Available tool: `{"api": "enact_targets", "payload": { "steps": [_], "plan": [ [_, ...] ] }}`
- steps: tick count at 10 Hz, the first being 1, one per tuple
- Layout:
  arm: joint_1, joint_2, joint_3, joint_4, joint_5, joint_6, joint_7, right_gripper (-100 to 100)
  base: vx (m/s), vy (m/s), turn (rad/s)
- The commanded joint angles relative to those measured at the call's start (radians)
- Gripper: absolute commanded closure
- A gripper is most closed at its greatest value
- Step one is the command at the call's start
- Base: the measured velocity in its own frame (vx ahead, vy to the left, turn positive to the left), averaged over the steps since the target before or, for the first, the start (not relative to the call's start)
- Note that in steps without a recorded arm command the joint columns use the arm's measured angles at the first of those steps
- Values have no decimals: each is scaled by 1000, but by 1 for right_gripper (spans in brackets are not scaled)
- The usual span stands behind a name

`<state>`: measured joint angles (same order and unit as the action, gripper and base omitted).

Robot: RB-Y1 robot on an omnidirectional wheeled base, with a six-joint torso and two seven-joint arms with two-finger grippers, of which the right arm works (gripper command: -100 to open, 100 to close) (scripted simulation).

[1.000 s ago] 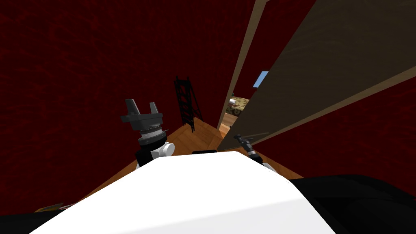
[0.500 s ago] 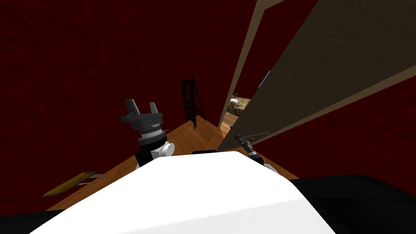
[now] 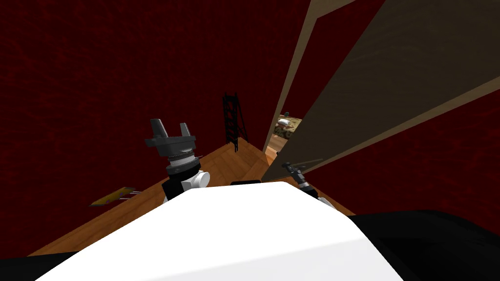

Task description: Pull the door open

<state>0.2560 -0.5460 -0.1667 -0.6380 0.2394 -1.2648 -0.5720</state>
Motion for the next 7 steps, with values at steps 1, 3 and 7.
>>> {"api": "enact_targets", "payload": {
  "steps": [1,3,7],
  "plan": [
    [0,-3,1,12,0,-16,2,100,-204,-76,174],
    [-3,-8,2,30,0,-35,3,100,-200,-108,162],
    [-8,-19,3,69,-1,-73,4,100,-212,-69,171]
  ]
}}
